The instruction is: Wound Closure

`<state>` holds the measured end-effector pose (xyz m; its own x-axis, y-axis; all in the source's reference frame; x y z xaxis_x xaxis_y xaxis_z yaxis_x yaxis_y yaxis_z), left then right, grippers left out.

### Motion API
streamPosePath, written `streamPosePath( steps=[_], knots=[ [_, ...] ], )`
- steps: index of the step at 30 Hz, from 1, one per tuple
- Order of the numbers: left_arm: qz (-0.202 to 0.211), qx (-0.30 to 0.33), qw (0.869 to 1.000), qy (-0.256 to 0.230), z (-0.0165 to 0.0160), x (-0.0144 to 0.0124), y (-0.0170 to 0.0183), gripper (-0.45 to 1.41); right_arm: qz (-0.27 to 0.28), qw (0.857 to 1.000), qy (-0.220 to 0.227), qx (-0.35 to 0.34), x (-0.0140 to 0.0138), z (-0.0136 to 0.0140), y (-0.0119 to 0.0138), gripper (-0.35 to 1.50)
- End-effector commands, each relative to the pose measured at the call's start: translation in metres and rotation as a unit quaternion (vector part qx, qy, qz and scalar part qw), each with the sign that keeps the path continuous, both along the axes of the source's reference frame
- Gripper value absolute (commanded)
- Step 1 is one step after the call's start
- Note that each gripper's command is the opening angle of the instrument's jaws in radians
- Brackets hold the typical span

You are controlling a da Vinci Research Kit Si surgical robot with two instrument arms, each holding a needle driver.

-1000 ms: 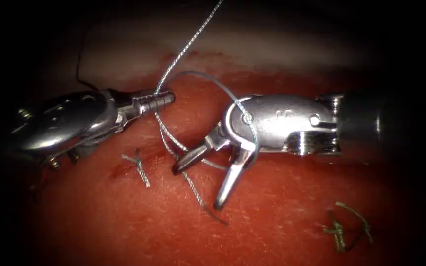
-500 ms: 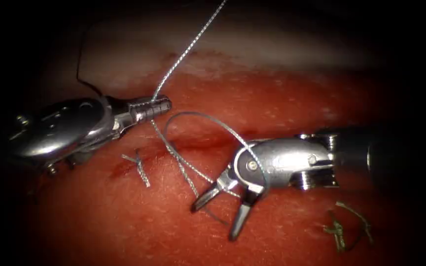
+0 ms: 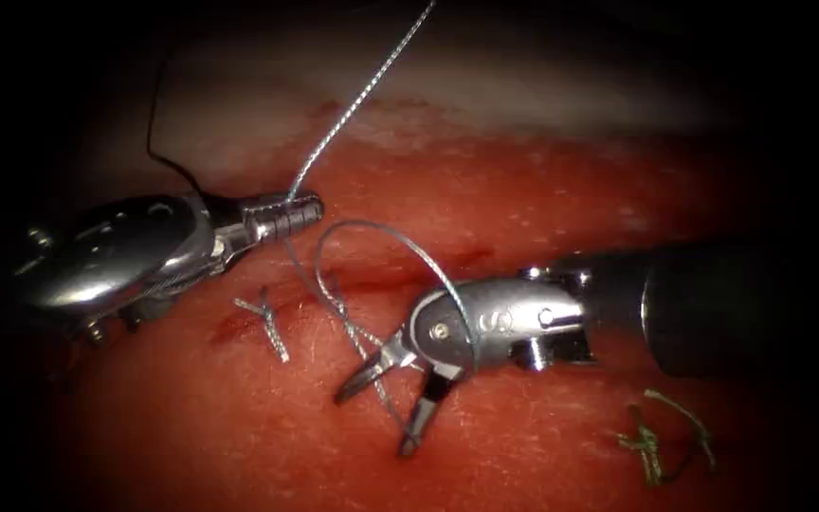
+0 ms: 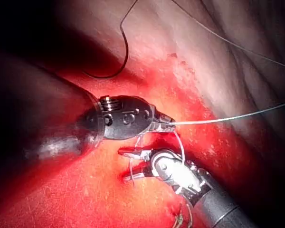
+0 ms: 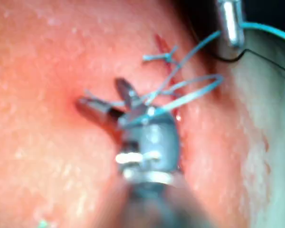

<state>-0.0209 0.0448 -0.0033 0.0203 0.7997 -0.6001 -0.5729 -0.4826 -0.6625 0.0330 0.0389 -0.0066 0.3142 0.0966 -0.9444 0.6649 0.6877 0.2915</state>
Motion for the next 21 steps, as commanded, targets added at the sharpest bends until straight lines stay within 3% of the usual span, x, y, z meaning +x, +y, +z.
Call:
streamPosePath(
  steps=[1, 3, 4, 5, 6, 14, 21],
  knots=[
    [0.001, 0.001, 1.0, -0.001, 0.0007, -0.0005, -0.0006, -0.35, 0.006, 1.0, 0.0, -0.002, 0.0007, 0.0008, 0.0, 0.89],
    [0.001, 0.001, 1.0, -0.001, 0.0007, -0.0005, -0.0006, -0.35, 0.008, 1.0, -0.005, -0.001, 0.0007, 0.001, 0.0004, 0.79],
    [0.001, 0.001, 1.0, -0.001, 0.0007, -0.0005, -0.0006, -0.35, 0.011, 1.0, -0.008, 0.0, 0.0008, 0.0012, 0.0007, 0.46],
    [0.001, 0.001, 1.0, -0.001, 0.0007, -0.0005, -0.0006, -0.35, 0.013, 1.0, -0.01, 0.002, 0.0008, 0.0013, 0.0009, -0.05],
    [0.001, 0.001, 1.0, -0.001, 0.0007, -0.0005, -0.0006, -0.35, 0.013, 1.0, -0.014, 0.006, 0.0008, 0.0013, 0.001, -0.35],
    [0.009, 0.006, 1.0, -0.003, -0.0002, 0.0004, -0.0026, -0.35, 0.04, 0.997, -0.026, 0.057, 0.0017, 0.0004, 0.0025, -0.35],
    [0.028, 0.02, 0.999, -0.007, -0.0042, 0.0013, -0.0071, -0.35, 0.07, 0.992, -0.03, 0.099, 0.0019, 0.0007, 0.0045, -0.35]
  ],
)
